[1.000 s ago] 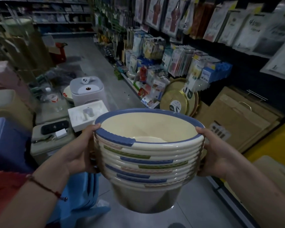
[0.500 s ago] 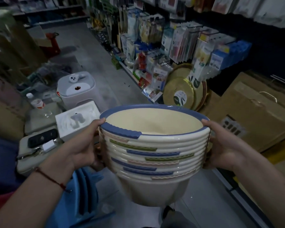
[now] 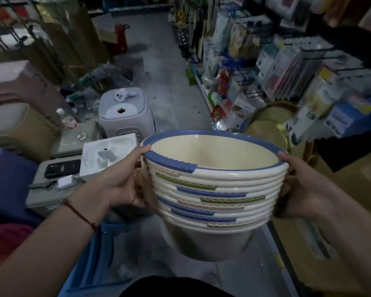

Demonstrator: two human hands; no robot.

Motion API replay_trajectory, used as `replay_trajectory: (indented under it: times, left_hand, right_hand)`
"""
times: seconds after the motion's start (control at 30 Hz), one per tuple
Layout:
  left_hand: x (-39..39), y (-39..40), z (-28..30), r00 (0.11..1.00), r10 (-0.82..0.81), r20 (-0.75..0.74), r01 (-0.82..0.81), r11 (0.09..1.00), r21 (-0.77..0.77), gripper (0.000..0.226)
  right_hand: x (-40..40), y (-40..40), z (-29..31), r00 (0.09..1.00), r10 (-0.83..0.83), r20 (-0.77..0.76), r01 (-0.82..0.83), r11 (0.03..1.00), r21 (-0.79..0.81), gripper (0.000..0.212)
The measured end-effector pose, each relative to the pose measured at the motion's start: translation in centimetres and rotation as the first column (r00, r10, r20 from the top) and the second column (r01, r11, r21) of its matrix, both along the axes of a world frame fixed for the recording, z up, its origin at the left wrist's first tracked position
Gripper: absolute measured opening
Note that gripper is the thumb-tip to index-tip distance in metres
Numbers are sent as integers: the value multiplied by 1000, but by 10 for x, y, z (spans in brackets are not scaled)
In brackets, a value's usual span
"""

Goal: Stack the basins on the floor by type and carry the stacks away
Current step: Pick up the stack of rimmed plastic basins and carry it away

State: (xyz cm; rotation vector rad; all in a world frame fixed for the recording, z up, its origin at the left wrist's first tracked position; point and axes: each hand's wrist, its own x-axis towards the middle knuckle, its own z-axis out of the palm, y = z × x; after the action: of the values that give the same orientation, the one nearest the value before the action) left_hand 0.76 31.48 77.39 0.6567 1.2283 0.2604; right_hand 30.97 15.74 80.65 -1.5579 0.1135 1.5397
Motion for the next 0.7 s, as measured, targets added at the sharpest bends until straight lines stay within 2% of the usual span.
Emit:
replay_trajectory:
  times: [0.13,0.23,0.37,0.6,0.7]
  left_hand:
    - [8,40,-7,997,73,-26,-73,997,1,67]
    - [11,78,-18,995,99,-11,-99,995,-15,76]
    - [18,141,-35,990,140,12,-139,988,-65,66]
    - [43,270,-46,997,76,19,-75,996,-46,54]
    - [51,319,-41,999,51,-4,-51,998,-37,58]
  right_hand:
    - [22,52,-7,998,60,23,-59,997,-46,69]
    - [32,95,-11,994,87,59,-84,995,-49,67]
    - [44,161,-21,991,105,81,-100,993,-70,63]
    - [61,288,-45,997,57,60,-52,994,-94,74]
    - [66,333,-45,998,39,45,-35,995,-99,68]
